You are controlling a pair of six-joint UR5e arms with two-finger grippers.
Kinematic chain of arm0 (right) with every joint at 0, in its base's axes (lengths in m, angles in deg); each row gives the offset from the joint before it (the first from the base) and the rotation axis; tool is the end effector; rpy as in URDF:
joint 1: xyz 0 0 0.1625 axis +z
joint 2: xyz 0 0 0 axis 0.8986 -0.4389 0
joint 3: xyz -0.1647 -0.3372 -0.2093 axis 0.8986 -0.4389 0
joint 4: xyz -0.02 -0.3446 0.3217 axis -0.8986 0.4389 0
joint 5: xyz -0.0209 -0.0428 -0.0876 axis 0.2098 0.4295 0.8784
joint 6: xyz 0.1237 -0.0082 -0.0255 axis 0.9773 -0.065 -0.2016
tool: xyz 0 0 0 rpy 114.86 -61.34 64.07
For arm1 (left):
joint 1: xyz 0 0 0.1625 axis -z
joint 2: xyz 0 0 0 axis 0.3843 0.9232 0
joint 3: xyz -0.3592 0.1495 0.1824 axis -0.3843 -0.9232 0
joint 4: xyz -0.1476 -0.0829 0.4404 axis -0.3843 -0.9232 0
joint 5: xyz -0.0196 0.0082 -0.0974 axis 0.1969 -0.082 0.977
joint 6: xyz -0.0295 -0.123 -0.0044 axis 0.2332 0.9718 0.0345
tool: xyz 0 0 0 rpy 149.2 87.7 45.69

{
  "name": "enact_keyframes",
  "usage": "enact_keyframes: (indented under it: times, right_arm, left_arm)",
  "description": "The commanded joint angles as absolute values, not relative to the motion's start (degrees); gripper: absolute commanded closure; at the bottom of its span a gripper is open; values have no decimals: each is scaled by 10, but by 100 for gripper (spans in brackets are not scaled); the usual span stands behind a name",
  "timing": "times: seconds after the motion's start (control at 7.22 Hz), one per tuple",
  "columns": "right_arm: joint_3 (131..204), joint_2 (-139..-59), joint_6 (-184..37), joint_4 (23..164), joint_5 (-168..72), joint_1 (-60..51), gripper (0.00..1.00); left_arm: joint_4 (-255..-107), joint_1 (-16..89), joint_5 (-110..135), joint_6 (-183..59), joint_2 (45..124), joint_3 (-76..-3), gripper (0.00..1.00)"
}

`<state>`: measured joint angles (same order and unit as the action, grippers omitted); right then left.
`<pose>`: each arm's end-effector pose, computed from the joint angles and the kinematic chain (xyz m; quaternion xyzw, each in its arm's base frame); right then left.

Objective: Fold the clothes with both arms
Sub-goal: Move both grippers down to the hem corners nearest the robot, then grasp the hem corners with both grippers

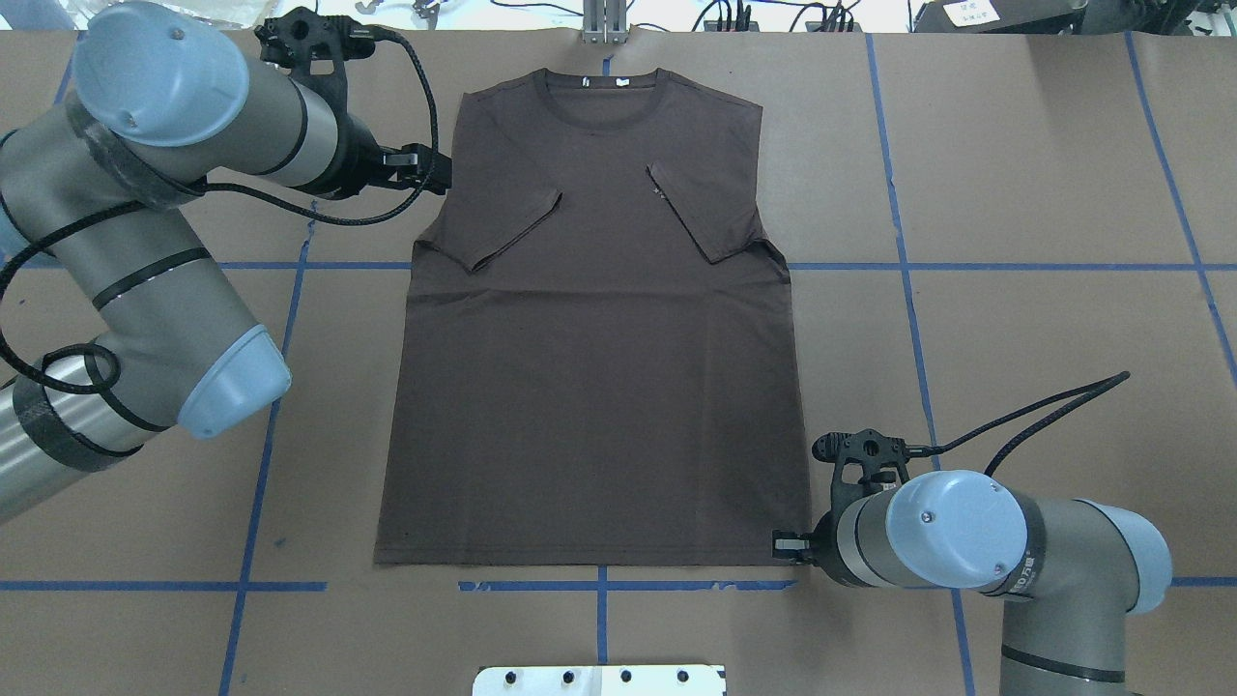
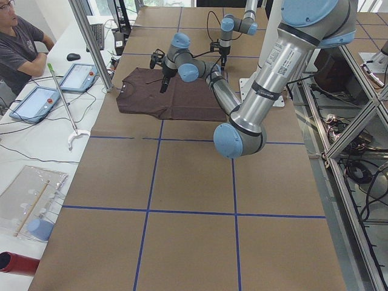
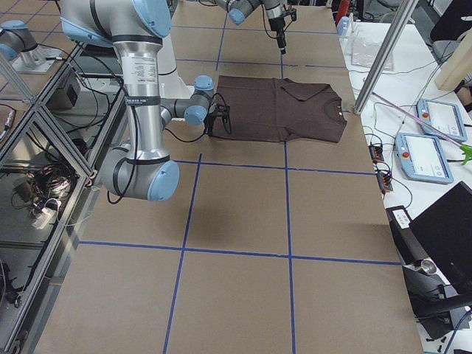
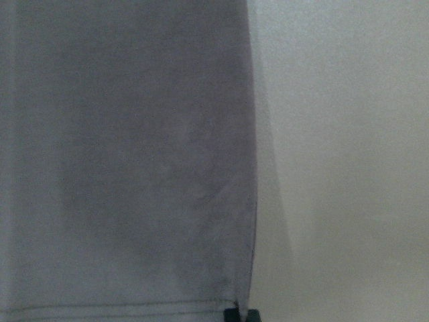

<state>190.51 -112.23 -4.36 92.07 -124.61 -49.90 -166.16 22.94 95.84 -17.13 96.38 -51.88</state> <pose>-0.5458 -0.2523 0.3530 -0.0112 -0.4097 0.0423 0.9112 0.4201 -0.5711 0.1929 0.1985 0.4425 -0.0523 0.8729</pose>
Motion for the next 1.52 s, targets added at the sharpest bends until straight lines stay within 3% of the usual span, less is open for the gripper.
enact_keyframes:
  times: [0.0, 0.28, 0.42, 0.83, 1.39]
  right_arm:
    - [1940, -1127, -44, 921, -1254, -496, 100]
    - [1959, -1125, -45, 919, -1294, -461, 100]
    - [1968, -1125, -51, 919, -1315, -441, 100]
    - [1979, -1122, -51, 917, -1320, -432, 100]
    - [1979, -1120, -52, 916, -1320, -431, 100]
  left_arm:
    - [-1661, 225, 963, -161, 921, -540, 0]
    - [-1669, 173, 983, 4, 829, -633, 0]
    - [-1667, 116, 972, 118, 822, -647, 0]
    - [-1661, -61, 832, 296, 777, -646, 4]
    - [-1662, -99, 823, 325, 739, -639, 5]
